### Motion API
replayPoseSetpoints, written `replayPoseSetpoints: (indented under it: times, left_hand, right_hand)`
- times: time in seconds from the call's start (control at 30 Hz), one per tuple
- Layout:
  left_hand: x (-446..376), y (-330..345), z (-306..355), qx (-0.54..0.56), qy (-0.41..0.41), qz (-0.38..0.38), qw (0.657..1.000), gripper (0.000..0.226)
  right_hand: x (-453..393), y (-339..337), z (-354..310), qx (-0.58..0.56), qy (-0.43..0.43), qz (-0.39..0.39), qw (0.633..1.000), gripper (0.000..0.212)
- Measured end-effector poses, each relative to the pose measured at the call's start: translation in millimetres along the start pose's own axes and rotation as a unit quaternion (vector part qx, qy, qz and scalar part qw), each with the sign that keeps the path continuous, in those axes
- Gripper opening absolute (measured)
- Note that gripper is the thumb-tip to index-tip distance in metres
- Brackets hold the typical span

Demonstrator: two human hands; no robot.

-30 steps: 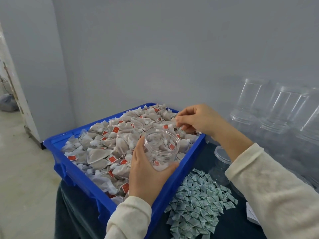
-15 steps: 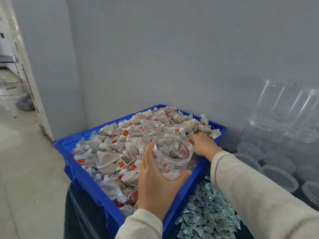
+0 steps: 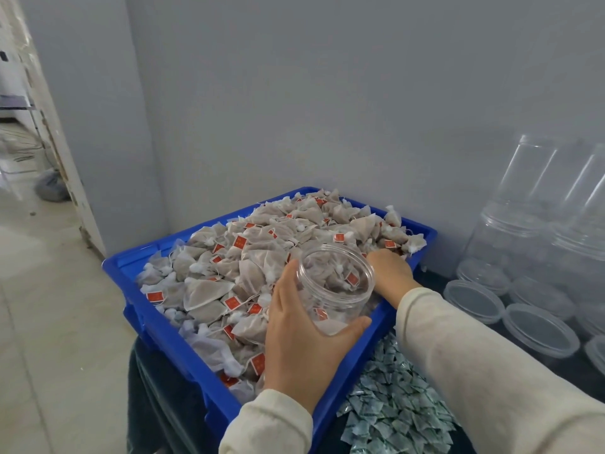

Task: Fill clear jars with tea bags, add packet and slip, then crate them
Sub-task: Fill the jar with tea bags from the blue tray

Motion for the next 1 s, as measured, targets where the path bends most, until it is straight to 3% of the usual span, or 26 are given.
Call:
replayPoseSetpoints:
  times: [0.3, 0.6, 0.8, 1.0]
  left_hand:
    - [0, 1, 2, -0.009, 0.006, -0.003, 1.000, 0.111]
    - [1, 2, 4, -0.015, 0.023, -0.015, 1.000, 0.103]
    - [1, 2, 3, -0.021, 0.025, -0.014, 0.999, 0.105]
    - [-1, 4, 1, -0.035, 0.025, -0.014, 0.999, 0.106]
  right_hand:
    - [18, -24, 1, -0.010, -0.010, 0.045, 0.999, 0.011]
    - [55, -90, 17, -0.163, -0.096, 0.097, 0.977, 0.011]
    - [86, -149, 22, -0.269, -0.145, 0.158, 0.939, 0.010]
    - [125, -182, 11, -0.453, -0.187, 0.153, 0.858, 0.013]
Point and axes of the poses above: each hand's wrist, its own x-axis away from the middle knuckle, its own y-axis out of the palm, z = x × y, the point moved 7 cm from there along -x, towards the middle knuckle, and after that the axes turned 4 degrees about -z, right-handed, at the moved point
